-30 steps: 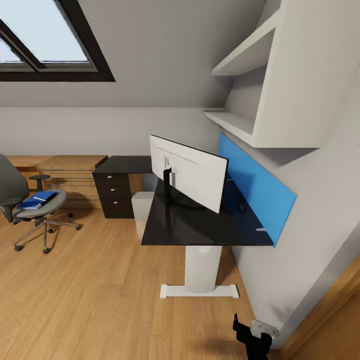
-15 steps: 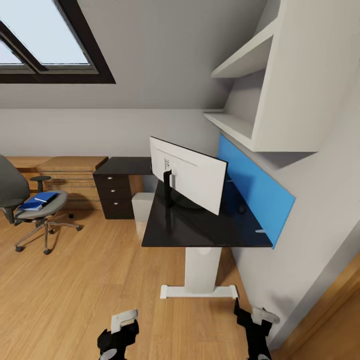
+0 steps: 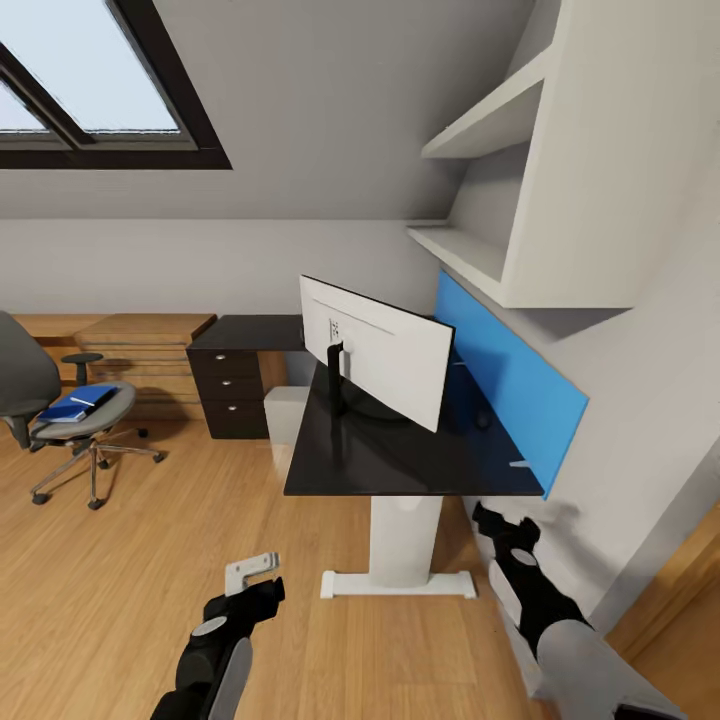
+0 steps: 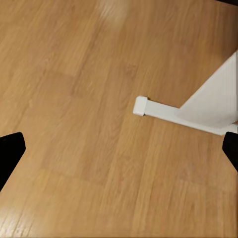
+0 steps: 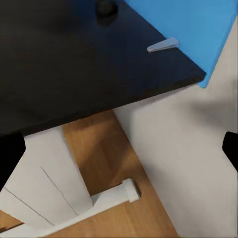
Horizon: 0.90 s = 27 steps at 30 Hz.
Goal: In the bedroom, organize the workspace by keeping the computer under the desk, ensuring the monitor is on the desk, placing the keyboard on the desk next to the monitor, placing the mouse on the desk next to the keyboard, moving the folder from the swivel chair onto the desk next to the mouse, stacking the notebook on top of the folder with the pen on top of the notebook, and positioning the swivel chair next to the desk.
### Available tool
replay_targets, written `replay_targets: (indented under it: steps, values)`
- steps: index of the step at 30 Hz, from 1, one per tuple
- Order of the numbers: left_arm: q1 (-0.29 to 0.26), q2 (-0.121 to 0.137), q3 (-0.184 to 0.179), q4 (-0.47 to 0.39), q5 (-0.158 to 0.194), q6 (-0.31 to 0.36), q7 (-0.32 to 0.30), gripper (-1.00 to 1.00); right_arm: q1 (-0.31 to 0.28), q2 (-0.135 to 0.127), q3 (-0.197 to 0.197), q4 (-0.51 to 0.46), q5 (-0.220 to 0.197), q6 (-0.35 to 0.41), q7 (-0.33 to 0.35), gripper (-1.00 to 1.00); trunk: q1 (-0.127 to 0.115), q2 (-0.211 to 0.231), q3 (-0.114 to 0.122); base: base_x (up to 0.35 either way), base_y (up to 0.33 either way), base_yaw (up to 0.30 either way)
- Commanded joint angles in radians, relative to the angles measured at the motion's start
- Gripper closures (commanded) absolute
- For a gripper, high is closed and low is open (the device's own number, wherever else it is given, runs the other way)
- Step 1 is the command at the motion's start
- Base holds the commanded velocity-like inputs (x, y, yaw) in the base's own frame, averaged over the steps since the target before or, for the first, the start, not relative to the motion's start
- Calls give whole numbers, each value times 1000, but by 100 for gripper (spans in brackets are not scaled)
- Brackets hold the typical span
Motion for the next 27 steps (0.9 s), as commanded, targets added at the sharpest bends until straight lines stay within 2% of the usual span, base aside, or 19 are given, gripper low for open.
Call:
replay_targets:
  steps: [1,3,4,7,8,13,20,27]
  values:
    - [-2,0,-1,-5,12,7,10,-100,-46,-10,-5,3,-4,47,-3,-100,0,-1,-2,0,0,0]
    - [-3,2,0,-3,13,9,10,-100,-73,-18,-5,15,-6,78,-5,-100,0,-1,-2,0,0,0]
    - [-4,8,0,51,13,10,9,-100,-106,-26,-5,68,-6,112,-7,-100,0,-1,-2,6,0,0]
    - [-4,10,-1,100,12,7,9,-100,-116,-26,0,101,-3,114,-7,-100,0,-1,-2,99,0,0]
    - [-4,10,-3,138,10,-22,7,-100,-121,-28,1,126,6,111,-7,-100,0,-1,-2,273,-41,0]
    - [-4,10,-5,163,10,-67,8,-100,-122,-32,1,154,12,109,-8,-100,0,-1,-2,298,-67,0]
    - [-4,8,-9,163,11,-85,6,-100,-122,-50,1,176,31,107,-7,-100,0,-1,-2,315,-103,0]
    - [-4,7,-19,59,11,-86,3,-100,-122,-92,1,224,44,20,-1,-100,0,-1,-2,319,-117,0]
